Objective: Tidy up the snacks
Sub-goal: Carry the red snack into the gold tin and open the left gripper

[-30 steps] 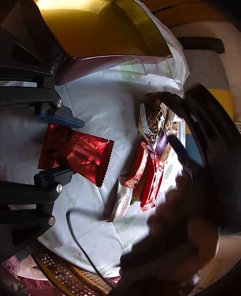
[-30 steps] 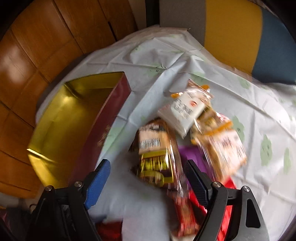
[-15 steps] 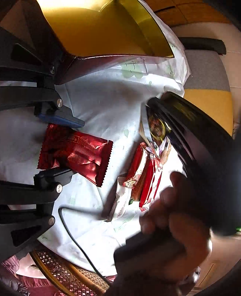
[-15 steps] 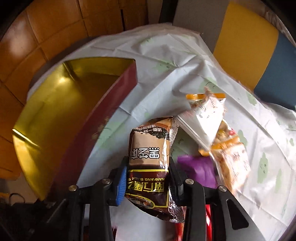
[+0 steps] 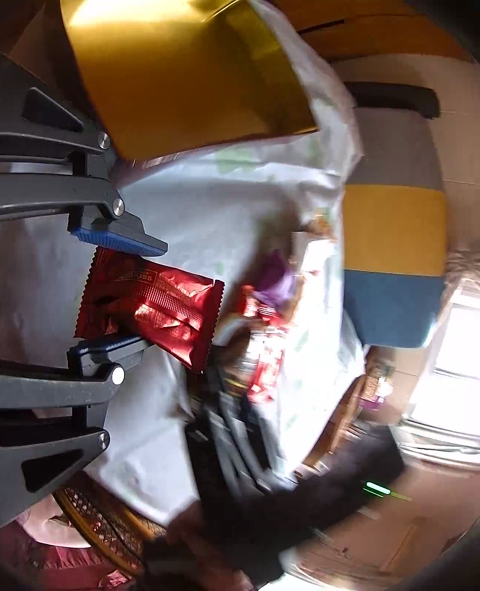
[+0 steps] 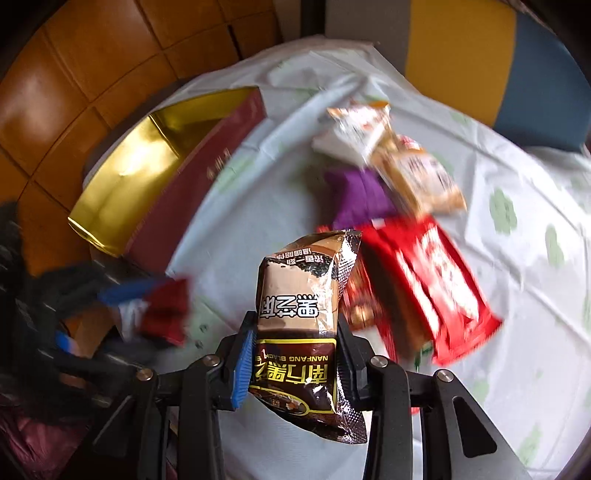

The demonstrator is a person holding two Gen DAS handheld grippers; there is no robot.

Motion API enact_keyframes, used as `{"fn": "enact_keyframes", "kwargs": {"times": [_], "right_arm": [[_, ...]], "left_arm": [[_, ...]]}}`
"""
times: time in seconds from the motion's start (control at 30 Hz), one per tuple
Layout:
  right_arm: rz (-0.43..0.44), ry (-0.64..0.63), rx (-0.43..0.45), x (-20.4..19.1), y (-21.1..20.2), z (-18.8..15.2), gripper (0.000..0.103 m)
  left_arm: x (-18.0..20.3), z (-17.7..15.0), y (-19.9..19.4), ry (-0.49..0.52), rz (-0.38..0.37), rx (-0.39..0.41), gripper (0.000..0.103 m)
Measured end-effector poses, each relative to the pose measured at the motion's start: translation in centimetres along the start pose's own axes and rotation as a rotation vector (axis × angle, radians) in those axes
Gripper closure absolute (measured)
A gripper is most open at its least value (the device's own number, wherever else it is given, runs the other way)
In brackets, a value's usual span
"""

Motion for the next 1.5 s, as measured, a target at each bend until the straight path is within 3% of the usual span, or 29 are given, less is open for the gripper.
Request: {"fn": "enact_keyframes", "kwargs": {"times": [0.13,0.27,0.43,0.57,0.67,0.93,1.07,1.2,1.3,1.5], "right_arm": [[-0.027,-0.041,-0.034,-0.7,2.0,-0.4,0.063],[-0.014,-0.047,-0.034,-0.8,2.4,-0.2,0.061],[0.000,-0.037,-0.042,-0.2,2.4,-0.2,0.057],[-0.015,-0.057,-0.041,-0.8,3.2,-0.4,0.056],[-0.017,-0.065,-0.044,-1.1,3.5,-0.4,0.054],[-0.037,-0.096,-0.043,-2.0,4.3,-0.5,0.053],[-0.042,-0.103,-0.042,-2.4,4.2,-0.7,0.052],[-0.042,-0.112,-0.041,-3.0,4.4,-0.9,0.047],[-0.049,-0.111,-0.033,-3.4,4.6,-1.1,0.047],[-0.071,-0.117,-0.018,-3.6,4.6,-1.5,0.052]], "left_arm": [[-1.9,2.0,-3.1,-0.074,0.002,0.074,0.063],[-5.9,4.4,-5.3,-0.200,0.053,0.126,0.063],[-12.8,6.4,-4.0,-0.401,0.137,0.058,0.063],[-16.7,7.0,-2.3,-0.549,0.139,0.022,0.063],[-18.1,8.2,-0.4,-0.538,0.193,0.008,0.063],[-21.8,10.9,6.0,-0.564,0.237,-0.050,0.062],[-22.6,10.4,8.0,-0.590,0.219,-0.102,0.054],[-22.8,10.1,7.7,-0.599,0.224,-0.075,0.037],[-22.5,9.6,6.3,-0.603,0.240,-0.063,0.037],[-19.4,7.9,2.0,-0.515,0.316,-0.022,0.038]]}}
Point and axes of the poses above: each gripper's, at about its wrist camera, not at the fingertips, and y roughly the way its jaws point, x to its right, z to its top, the point moved 3 cm from there along y, roughly the way its jaws point, and after that the axes turned 2 degrees about x, right-handed, at the moved point
